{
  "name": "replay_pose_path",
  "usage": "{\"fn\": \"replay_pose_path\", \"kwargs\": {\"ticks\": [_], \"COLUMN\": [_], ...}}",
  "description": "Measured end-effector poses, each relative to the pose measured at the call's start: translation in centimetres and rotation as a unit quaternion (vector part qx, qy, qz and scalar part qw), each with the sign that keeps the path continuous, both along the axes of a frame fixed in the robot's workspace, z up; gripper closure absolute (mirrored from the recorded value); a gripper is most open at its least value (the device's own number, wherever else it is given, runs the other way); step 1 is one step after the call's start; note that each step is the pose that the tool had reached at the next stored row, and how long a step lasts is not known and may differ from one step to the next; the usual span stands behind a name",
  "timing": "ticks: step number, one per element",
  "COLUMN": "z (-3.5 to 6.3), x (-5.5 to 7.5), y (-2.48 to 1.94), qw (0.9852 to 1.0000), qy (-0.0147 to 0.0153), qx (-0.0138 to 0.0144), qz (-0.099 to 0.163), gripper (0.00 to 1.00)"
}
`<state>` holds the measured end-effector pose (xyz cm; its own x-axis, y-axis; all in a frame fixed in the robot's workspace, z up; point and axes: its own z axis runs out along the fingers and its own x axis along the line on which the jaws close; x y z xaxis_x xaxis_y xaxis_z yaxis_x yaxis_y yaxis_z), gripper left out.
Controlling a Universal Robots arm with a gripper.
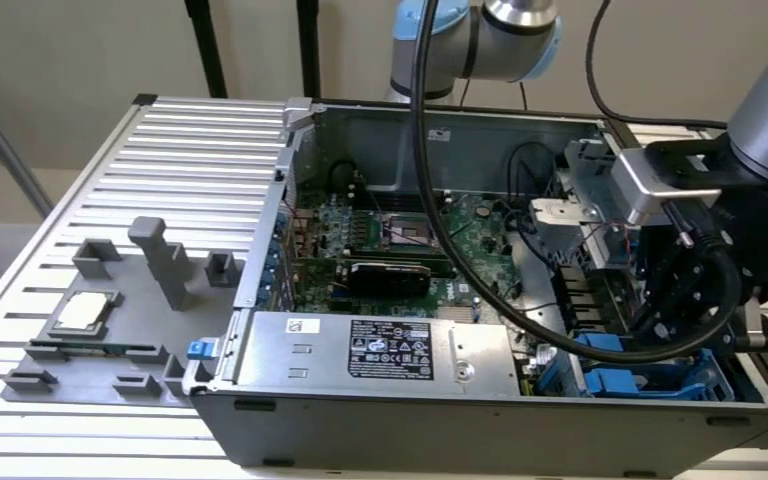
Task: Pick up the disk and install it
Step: 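Insert the first disk wire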
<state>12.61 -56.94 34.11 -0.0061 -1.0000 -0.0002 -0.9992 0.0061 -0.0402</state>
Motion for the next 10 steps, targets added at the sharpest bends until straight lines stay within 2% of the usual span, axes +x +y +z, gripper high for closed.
{"fn": "replay_pose_path", "kwargs": {"ticks": [7, 10], "z": [-0.63, -0.79], "x": [0.01, 0.01], "y": [0.0, 0.0], "qw": [1.0, 1.0], "qy": [0.0, -0.0001], "qx": [-0.001, -0.0004], "qz": [0.0, 0.0], "gripper": [1.0, 1.0]}}
